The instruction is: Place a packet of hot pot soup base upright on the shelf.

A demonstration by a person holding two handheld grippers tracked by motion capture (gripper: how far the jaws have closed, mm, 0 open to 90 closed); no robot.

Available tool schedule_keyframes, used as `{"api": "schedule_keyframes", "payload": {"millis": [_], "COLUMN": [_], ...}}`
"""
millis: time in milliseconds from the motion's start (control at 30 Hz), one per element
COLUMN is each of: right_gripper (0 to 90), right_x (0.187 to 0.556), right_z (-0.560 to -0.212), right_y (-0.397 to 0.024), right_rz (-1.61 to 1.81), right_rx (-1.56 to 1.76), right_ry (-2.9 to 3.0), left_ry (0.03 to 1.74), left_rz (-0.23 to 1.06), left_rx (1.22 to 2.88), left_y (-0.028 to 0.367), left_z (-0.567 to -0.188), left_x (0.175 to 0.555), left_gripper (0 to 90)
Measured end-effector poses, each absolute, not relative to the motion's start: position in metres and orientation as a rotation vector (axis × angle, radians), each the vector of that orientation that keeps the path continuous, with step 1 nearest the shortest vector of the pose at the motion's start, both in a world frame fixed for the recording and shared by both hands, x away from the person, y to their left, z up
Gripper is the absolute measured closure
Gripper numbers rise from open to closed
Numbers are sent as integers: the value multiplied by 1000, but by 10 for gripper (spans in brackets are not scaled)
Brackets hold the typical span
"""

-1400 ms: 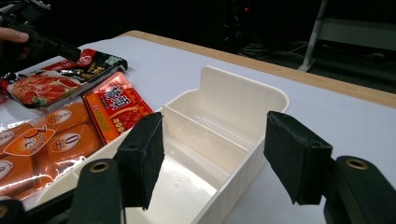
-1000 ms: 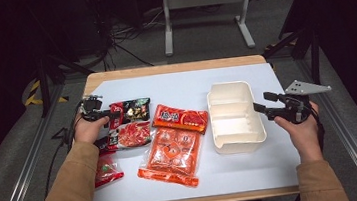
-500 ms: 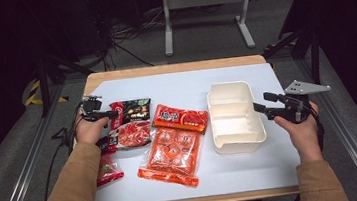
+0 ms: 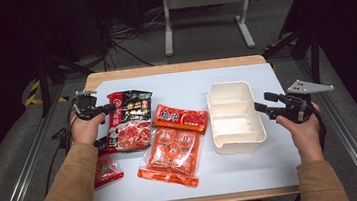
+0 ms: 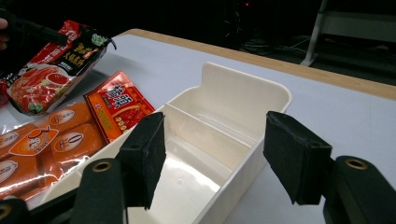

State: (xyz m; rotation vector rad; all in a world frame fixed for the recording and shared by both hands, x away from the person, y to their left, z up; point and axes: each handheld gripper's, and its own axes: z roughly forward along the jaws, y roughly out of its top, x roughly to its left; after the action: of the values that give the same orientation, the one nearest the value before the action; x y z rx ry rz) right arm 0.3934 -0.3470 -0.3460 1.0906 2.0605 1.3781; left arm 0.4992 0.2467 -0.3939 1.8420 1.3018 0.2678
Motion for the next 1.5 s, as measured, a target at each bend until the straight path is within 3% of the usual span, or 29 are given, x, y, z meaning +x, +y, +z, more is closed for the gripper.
{"api": "schedule_keyframes", "payload": {"millis": [1067,1500], "right_gripper": [395,386], "right_x": [384,370], "right_z": [-329,-306], "right_y": [-336,-305], "right_rz": [1519,1564], "right_rx": [991,854], "right_ry": [2056,2098], "left_ry": [933,831], "left_rz": [560,580], "left_rx": [1801,1718], "left_y": [235,222], "left_z": [-314,-300], "left_x": [392,370], "left_gripper": [877,876]}}
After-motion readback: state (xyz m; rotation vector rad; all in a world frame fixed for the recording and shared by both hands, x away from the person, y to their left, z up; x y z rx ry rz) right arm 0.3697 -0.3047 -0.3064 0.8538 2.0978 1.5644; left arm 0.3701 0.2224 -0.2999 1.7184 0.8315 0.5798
